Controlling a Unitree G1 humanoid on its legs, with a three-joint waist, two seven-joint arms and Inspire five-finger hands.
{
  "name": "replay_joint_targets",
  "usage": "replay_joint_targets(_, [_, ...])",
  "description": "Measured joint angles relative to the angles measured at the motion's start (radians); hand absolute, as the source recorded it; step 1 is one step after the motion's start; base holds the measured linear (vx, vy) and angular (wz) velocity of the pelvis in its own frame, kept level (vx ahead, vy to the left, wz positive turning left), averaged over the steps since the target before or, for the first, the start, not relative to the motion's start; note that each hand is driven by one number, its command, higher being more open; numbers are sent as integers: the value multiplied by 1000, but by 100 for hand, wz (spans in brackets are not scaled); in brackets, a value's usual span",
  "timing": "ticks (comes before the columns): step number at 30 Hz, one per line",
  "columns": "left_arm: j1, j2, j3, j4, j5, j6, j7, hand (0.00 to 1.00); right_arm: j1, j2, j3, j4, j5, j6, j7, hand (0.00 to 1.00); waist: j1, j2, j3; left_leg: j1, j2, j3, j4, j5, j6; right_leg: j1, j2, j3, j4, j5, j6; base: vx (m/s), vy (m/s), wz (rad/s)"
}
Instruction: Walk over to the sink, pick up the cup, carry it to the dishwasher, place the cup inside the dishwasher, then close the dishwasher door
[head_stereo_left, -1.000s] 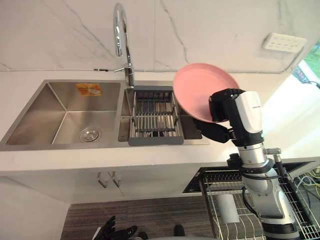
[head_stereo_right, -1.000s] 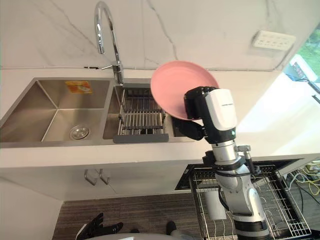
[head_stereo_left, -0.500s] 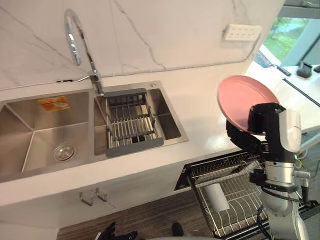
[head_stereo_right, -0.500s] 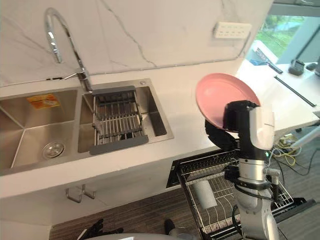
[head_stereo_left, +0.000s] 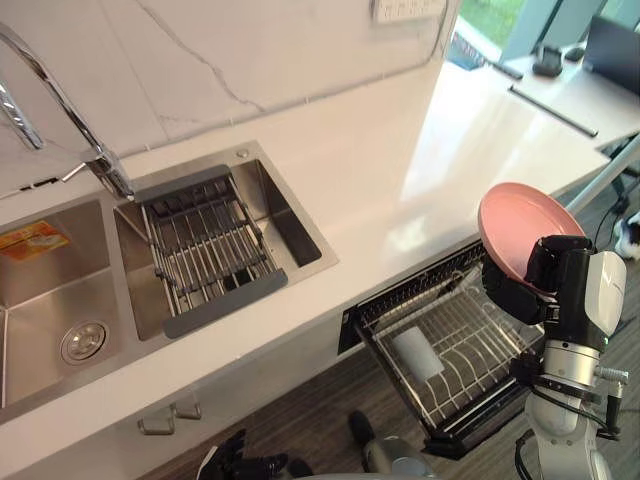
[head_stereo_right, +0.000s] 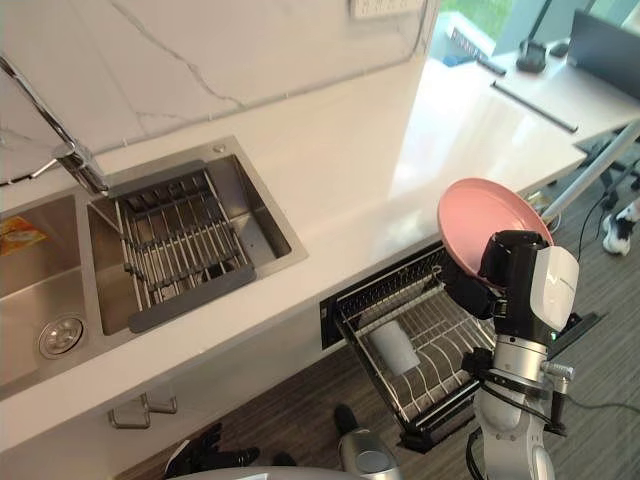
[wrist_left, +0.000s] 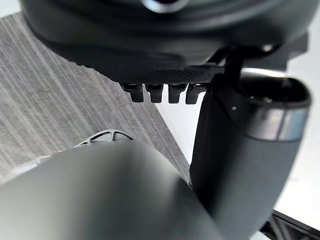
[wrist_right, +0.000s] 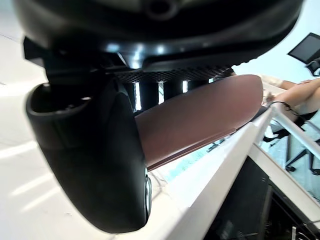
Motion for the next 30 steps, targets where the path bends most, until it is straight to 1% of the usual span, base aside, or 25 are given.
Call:
replay_joint_targets(1, [-6,-1,-1,-5,-7,-2,0,100,-13,0,0,18,15,2,-10,0,1,9,16,-18,7,6,24,-10,1,-16,1,-4,9,0,0,-36,10,-15])
replay_joint_targets(4, [-22,-4,-9,-10,-34,-6,3,100,-36,-1,0,55,38,11,-19,0,1,20,54,-48,21,16,68,-27,3,-47,6,-4,35,-2,2,3,21,-12])
replay_joint_targets(8, [-41,5,-22,-26,-42,-19,5,100,-58,-1,8,86,64,13,-37,0,4,23,99,-79,33,21,102,-40,4,-92,8,-24,80,-20,0,4,14,-7])
replay_joint_targets(11, [-62,9,-23,-42,-59,-19,6,100,-77,3,17,101,71,22,-57,0,16,26,127,-122,52,24,156,-62,4,-142,5,-64,137,-39,-4,4,4,-5])
replay_joint_targets(15, [-81,12,-24,-75,-77,-25,7,100,-112,4,51,101,100,37,-83,0,29,28,174,-169,74,25,230,-97,3,-217,-1,-106,247,-89,-7,-1,-9,-2])
replay_joint_targets(17, [-95,12,-30,-84,-80,-22,8,100,-122,5,55,107,100,44,-84,0,44,31,181,-191,81,25,259,-112,1,-250,-7,-124,291,-106,-6,5,-14,-2])
replay_joint_targets(19, [-117,14,-39,-90,-86,-23,12,100,-152,4,55,140,103,51,-97,0,46,32,202,-208,87,25,289,-123,2,-272,-13,-138,337,-125,2,26,-39,16])
replay_joint_targets(22, [-140,8,-45,-107,-105,-26,19,100,-198,2,67,174,128,64,-107,0,56,32,218,-241,95,25,314,-133,3,-308,-13,-142,364,-131,2,14,-23,4])
replay_joint_targets(24, [-158,2,-68,-113,-115,-28,24,100,-219,1,72,201,143,74,-108,0,65,33,221,-258,97,25,324,-134,5,-327,-13,-142,373,-131,2,1,-15,0])
replay_joint_targets(26, [-177,-25,-78,-120,-110,-32,33,100,-253,1,73,258,156,91,-108,0,76,33,230,-264,101,24,338,-137,6,-331,-14,-148,382,-132,2,6,-16,0])
replay_joint_targets(30, [-183,-24,-88,-125,-118,-36,32,100,-291,-18,74,334,212,102,-115,0,89,33,232,-275,101,23,347,-139,8,-344,-22,-162,399,-136,0,6,-13,3])
